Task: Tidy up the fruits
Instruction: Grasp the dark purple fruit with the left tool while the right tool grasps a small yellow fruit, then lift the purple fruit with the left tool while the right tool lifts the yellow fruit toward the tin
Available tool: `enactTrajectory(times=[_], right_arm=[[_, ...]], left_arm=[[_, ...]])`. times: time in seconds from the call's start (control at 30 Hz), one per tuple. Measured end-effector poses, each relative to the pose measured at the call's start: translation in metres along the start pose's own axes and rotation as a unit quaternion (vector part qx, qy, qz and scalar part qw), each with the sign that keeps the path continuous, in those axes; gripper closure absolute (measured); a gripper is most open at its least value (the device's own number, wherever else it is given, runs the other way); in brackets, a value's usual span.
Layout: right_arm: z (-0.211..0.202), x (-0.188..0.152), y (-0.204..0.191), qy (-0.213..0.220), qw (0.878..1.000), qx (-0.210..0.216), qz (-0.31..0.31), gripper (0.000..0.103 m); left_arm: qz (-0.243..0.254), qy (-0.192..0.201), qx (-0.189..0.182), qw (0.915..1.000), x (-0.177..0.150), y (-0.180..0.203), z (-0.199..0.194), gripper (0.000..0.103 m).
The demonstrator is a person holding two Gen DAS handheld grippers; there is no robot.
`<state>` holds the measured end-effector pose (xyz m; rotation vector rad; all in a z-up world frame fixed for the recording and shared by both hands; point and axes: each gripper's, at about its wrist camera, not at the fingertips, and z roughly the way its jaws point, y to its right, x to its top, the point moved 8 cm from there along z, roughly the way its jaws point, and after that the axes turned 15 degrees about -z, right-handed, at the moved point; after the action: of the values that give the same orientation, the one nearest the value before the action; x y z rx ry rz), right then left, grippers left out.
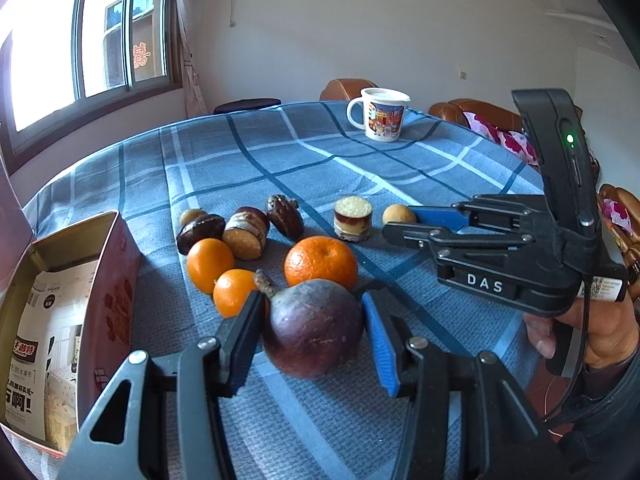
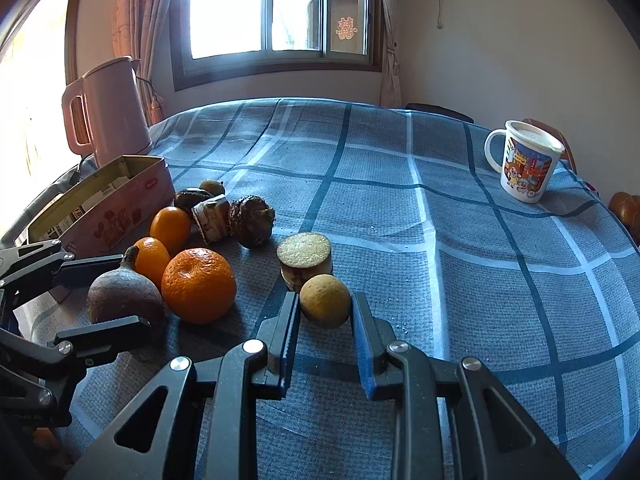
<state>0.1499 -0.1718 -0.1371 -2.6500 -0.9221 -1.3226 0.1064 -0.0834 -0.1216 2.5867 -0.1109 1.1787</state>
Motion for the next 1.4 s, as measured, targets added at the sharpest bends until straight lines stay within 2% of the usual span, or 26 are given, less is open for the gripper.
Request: enactTrajectory(times=[0.5, 0.73, 1.4], right_arm=[[-0.018, 0.007, -0.008, 0.059, 0.998, -0.005, -0.020, 0.076], [-0.023, 0.009, -0.009, 0.074, 0.997, -0.009, -0.025, 0.076], [-0.040, 0.012, -0.012, 0.122, 0.991, -0.029, -0.040, 0.076]], left_arm=[[-0.017, 0.064, 0.005, 0.9978, 0.010, -0.009, -0.019, 0.051], [-0.022, 0.089, 0.011, 0.9957, 0.014, -0.012, -0.026, 0.051], [-0.018, 0.135, 0.021, 0.9905, 0.016, -0.013, -0.038, 0.051]])
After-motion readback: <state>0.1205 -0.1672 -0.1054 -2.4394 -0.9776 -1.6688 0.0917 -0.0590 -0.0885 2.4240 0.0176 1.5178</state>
